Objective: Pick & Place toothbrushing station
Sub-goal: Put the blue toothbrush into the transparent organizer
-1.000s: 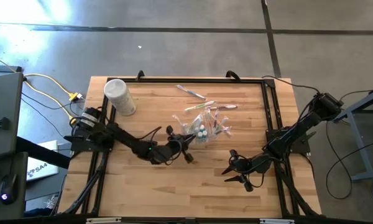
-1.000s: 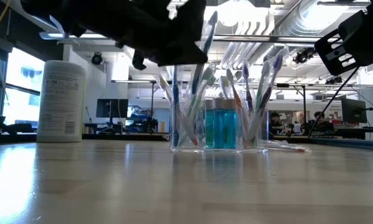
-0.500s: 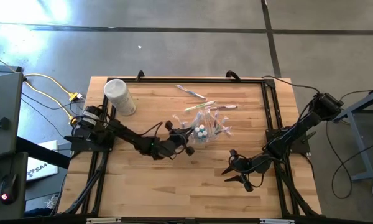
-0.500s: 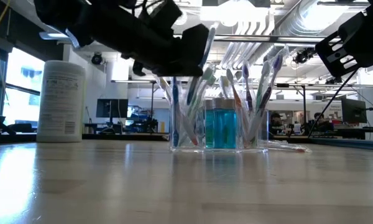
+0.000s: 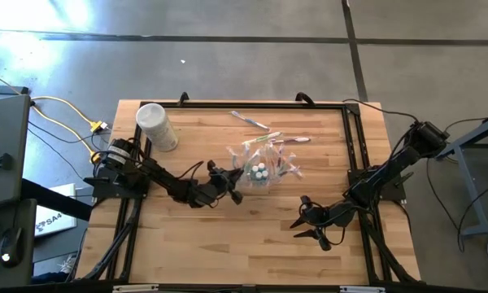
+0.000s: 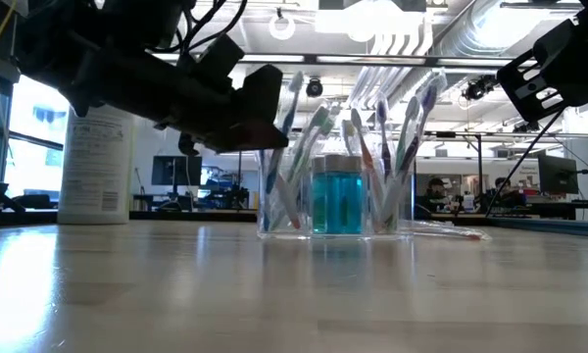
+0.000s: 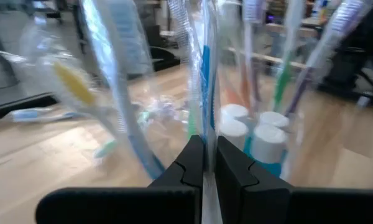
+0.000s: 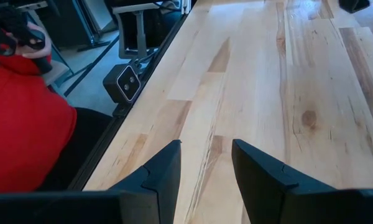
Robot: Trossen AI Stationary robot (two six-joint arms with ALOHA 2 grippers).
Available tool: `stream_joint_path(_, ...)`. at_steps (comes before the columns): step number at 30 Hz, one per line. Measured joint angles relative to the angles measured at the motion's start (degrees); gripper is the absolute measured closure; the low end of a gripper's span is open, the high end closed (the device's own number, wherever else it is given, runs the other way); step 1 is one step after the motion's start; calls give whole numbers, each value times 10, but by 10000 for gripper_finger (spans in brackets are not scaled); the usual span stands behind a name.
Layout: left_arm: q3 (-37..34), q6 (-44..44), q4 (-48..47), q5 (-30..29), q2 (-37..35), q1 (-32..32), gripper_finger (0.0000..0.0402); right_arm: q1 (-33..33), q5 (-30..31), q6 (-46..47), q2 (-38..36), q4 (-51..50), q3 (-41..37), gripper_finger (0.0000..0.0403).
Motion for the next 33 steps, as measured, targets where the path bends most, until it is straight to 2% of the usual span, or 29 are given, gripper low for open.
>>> stream_joint_path(4, 0, -1, 1, 32, 0, 0, 384, 0, 2, -4, 0, 0, 0, 266)
stream_joint_path(13, 1, -20, -15, 65, 0, 0, 375, 0, 1, -5, 0, 3, 0, 266)
stream_joint_path(21, 1, -41, -29, 67, 0, 0, 374, 0, 0, -5, 0, 0, 0, 266)
stream_joint_path(27, 1, -41, -39, 104, 0, 0, 371, 0, 0, -5, 0, 0, 0, 266)
stream_joint_path(33, 1, -41, -39, 133, 0, 0, 335, 0, 0, -5, 0, 0, 0, 266)
